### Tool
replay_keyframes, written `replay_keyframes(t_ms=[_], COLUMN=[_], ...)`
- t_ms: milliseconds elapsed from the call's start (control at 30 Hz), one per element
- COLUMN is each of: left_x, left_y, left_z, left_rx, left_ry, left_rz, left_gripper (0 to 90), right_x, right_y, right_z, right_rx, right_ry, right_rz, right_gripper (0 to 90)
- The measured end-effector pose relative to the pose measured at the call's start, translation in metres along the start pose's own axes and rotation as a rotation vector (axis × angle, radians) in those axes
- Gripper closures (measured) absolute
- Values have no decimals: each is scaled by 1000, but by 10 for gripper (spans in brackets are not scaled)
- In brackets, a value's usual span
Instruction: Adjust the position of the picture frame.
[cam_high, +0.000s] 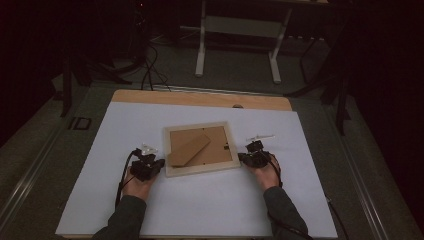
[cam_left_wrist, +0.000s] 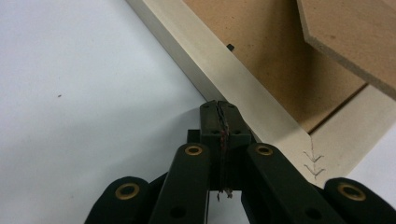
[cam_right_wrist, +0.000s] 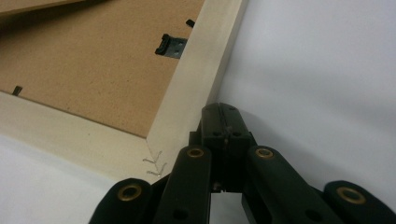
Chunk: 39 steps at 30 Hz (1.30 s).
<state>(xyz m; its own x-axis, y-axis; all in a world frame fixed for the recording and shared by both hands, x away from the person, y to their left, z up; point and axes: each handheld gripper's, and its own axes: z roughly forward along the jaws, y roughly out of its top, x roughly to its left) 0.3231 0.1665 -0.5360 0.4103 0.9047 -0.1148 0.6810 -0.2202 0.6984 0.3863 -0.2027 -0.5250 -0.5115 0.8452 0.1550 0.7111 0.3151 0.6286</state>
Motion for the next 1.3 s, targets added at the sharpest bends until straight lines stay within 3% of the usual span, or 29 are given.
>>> replay_keyframes(t_ms=[633, 1300], left_x=[7, 7], left_y=[6, 13], left_z=[7, 11], left_rx=[-10, 1], left_ry=[-25, -6], left_rz=[-22, -26], left_gripper=[900, 900], right_x=[3, 4], right_y=[-13, -17], right_z=[-8, -11], right_rx=[-20, -19], right_ry=[2, 9], right_rz=[2, -18], right_gripper=[900, 900])
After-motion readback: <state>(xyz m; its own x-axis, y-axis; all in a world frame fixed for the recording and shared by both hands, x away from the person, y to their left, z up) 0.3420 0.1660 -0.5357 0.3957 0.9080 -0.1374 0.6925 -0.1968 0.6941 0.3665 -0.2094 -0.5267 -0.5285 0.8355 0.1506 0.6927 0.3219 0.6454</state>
